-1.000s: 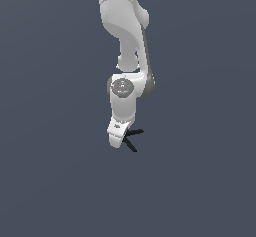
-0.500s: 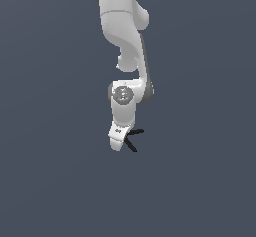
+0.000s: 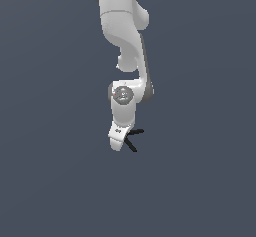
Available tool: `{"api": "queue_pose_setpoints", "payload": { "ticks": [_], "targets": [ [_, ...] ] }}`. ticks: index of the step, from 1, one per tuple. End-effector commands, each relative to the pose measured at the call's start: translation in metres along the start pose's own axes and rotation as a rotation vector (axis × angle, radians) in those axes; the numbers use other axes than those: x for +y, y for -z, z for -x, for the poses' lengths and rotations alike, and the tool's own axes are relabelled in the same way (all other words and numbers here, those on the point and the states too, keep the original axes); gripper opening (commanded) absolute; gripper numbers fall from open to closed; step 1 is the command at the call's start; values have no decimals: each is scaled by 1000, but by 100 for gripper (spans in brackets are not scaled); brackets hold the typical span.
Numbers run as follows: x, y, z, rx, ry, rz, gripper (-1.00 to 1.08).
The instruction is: Pick up the object and move it to a goal position.
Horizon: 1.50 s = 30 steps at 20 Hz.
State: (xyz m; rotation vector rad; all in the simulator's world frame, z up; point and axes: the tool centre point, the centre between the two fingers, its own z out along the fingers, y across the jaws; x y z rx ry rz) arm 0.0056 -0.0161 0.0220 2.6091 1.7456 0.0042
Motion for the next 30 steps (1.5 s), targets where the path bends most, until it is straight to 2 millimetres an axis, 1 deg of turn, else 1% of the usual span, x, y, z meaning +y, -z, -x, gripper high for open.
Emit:
{"api": "queue_pose_setpoints", "payload": {
  "ticks": [1,6,11,16,24,30],
  "targets": [
    [0,0,1,0,-1,0,-100],
    [9,7,6,0,-1,0,-100],
    [29,21,17,0,-1,-1,-100],
    [56,42,33,1,-1,-1,-100],
    [106,79,62,1,0,-2,-100],
    [137,100,79,1,0,-3,-100]
  ]
}}
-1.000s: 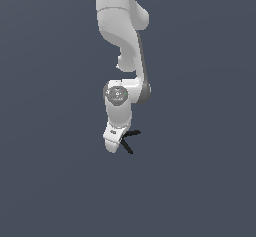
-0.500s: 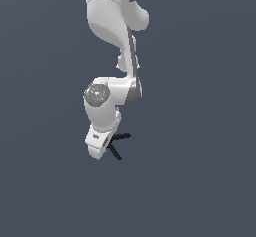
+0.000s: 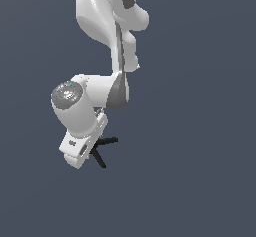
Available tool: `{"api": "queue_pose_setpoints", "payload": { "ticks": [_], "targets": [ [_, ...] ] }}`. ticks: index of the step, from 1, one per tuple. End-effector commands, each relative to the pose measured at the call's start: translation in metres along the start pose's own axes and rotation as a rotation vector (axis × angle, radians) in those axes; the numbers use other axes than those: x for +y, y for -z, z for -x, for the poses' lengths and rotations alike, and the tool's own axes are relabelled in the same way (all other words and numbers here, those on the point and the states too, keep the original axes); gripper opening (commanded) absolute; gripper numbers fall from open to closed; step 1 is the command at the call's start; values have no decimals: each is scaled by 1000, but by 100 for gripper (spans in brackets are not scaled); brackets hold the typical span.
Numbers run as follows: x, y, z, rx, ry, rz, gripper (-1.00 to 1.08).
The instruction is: Pick up the object and move it to a goal position.
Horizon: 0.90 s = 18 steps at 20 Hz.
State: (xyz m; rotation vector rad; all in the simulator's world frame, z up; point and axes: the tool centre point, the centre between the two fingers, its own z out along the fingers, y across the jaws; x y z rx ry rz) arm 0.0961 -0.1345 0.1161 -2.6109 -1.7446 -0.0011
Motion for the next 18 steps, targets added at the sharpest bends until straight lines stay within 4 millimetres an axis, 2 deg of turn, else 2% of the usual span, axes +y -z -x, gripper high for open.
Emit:
{"api": "queue_pose_setpoints", "payload": {
  "ticks": [1,9,18],
  "targets": [
    [12,10,6,0,1,1,-100],
    [43,30,22,-1,1,1,-100],
    [59,41,29,-1,1,1,-100]
  ]
}}
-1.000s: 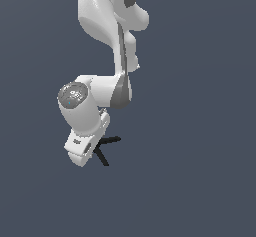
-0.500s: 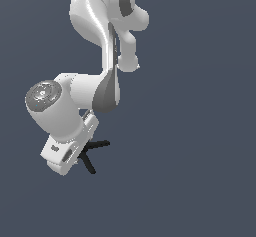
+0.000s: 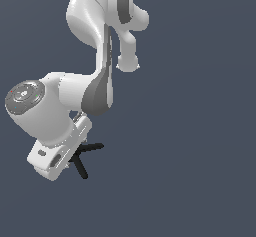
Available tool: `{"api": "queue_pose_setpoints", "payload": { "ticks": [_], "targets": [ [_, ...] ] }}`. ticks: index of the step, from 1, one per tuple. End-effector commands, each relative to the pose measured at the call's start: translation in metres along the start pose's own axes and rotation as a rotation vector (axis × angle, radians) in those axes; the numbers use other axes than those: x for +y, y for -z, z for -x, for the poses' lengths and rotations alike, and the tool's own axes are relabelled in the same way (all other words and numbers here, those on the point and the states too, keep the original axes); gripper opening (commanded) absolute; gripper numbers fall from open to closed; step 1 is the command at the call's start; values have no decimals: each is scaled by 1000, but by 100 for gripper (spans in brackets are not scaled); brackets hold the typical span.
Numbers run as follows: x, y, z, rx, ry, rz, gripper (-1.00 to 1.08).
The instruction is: Pick up the object and move it to a goal position.
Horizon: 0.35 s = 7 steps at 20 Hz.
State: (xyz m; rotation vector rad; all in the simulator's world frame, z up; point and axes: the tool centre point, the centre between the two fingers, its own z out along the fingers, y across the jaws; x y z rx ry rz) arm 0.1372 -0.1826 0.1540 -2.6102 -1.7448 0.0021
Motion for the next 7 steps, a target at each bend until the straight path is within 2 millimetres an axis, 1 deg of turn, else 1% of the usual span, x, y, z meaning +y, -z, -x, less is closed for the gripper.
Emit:
{"api": "queue_pose_setpoints", "payload": {
  "ticks": [1,7],
  "targets": [
    [3,3,1,0,0,2,-100],
    [6,5,2,0,0,2,-100]
  ]
}}
